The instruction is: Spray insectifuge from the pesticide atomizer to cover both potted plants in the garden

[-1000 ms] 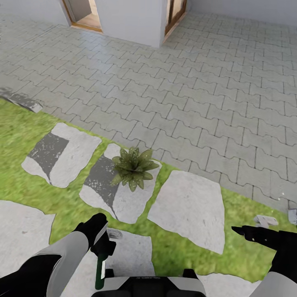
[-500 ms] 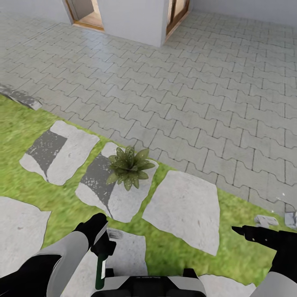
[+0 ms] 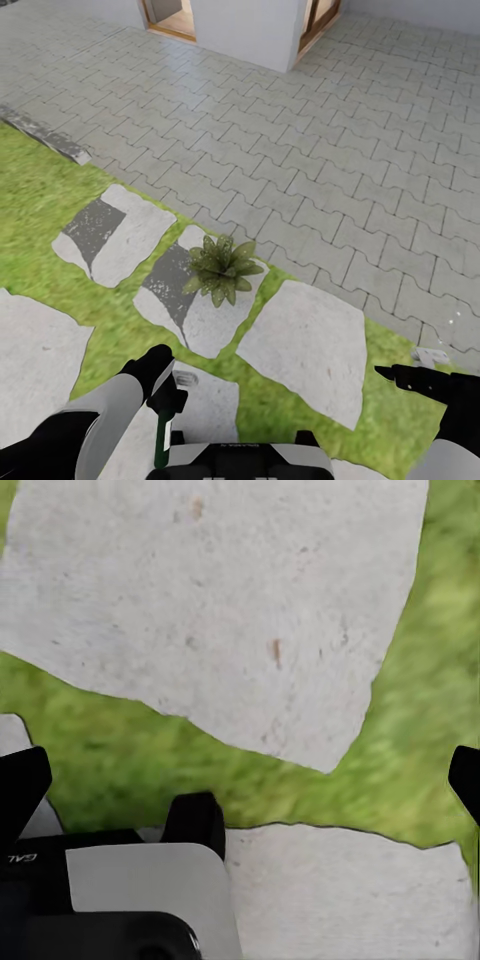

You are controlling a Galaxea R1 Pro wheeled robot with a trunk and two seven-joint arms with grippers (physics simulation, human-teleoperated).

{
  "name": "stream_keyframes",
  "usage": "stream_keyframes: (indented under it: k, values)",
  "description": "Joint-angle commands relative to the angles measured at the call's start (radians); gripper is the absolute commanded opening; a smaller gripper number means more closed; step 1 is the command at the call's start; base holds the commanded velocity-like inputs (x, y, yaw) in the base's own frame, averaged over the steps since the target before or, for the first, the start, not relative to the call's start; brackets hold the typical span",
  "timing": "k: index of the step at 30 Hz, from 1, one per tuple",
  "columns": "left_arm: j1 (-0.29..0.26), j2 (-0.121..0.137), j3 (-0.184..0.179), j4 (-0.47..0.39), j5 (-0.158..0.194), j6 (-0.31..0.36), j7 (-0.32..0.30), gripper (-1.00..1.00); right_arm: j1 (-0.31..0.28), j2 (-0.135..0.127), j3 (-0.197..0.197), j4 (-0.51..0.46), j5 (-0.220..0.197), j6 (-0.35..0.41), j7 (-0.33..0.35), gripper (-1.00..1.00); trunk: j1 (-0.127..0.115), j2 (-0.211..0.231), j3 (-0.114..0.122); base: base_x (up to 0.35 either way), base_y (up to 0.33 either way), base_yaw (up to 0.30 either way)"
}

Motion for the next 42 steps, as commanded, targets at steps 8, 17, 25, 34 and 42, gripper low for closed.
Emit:
stream_keyframes:
  k: [8, 17, 25, 34, 42]
  values:
    - [0.000, 0.000, 0.003, -0.001, -0.010, 0.004, -0.007, -1.00, -0.001, 0.001, -0.002, -0.001, 0.005, 0.007, 0.006, 1.00, 0.000, 0.000, -0.005, 0.223, -0.233, 0.109]
    - [0.000, 0.000, 0.000, -0.001, -0.010, 0.004, -0.007, -1.00, -0.001, 0.000, -0.003, -0.001, 0.005, 0.007, 0.007, 1.00, 0.000, 0.000, -0.007, 0.007, -0.064, 0.040]
    - [0.000, 0.000, 0.002, -0.001, -0.012, 0.004, -0.007, -1.00, -0.001, 0.000, -0.003, -0.001, 0.005, 0.007, 0.007, 1.00, 0.000, 0.000, -0.012, 0.000, -0.306, 0.207]
    - [0.000, 0.000, 0.005, -0.001, -0.012, 0.004, -0.007, -1.00, -0.001, 0.000, -0.003, -0.001, 0.005, 0.007, 0.007, 1.00, 0.000, 0.000, -0.019, 0.009, -0.329, 0.218]
    - [-0.001, 0.000, 0.005, -0.001, -0.011, 0.004, -0.007, -1.00, -0.001, 0.000, -0.002, -0.001, 0.005, 0.007, 0.007, 1.00, 0.000, 0.000, -0.024, 0.084, -0.323, 0.189]
